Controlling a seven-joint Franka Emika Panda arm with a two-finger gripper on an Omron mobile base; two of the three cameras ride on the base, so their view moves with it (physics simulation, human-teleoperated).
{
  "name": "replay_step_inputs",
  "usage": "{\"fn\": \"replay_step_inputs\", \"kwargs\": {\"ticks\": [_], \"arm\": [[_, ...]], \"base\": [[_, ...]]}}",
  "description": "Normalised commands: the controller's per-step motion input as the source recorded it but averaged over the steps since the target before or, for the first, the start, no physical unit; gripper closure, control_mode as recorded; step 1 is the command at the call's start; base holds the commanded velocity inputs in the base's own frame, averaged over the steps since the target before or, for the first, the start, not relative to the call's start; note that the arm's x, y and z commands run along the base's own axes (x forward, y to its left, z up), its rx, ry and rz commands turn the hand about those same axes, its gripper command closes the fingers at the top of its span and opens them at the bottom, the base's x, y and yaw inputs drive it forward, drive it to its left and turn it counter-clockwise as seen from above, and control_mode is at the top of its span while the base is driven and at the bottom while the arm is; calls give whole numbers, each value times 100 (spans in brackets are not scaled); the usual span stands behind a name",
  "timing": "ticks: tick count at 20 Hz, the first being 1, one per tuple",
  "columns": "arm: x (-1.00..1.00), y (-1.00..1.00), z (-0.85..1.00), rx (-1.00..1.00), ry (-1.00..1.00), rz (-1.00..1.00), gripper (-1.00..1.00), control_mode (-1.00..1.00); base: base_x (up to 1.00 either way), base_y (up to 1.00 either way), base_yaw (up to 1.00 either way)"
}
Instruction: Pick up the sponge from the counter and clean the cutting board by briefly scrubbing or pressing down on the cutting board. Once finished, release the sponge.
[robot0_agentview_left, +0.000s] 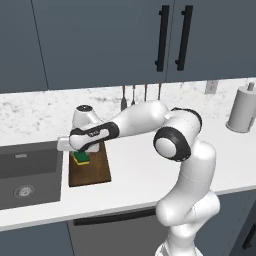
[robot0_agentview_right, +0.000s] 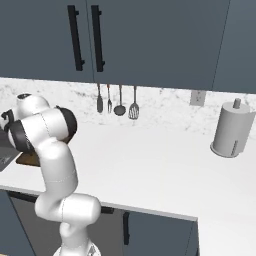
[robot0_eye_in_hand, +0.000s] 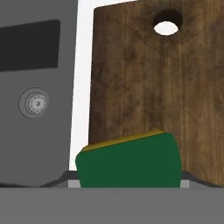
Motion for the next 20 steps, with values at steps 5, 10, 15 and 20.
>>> {"fn": "replay_step_inputs", "kwargs": {"ticks": [5, 10, 15, 20], "arm": [[63, 2, -13, -3, 8, -12, 100, -100], [38, 17, -39, -4, 2, -31, 100, -100], [36, 13, -23, 0, 2, -21, 100, -100], [27, 1, -17, 0, 4, -5, 100, -100]], "base": [[0, 0, 0], [0, 0, 0], [0, 0, 0], [0, 0, 0]]}}
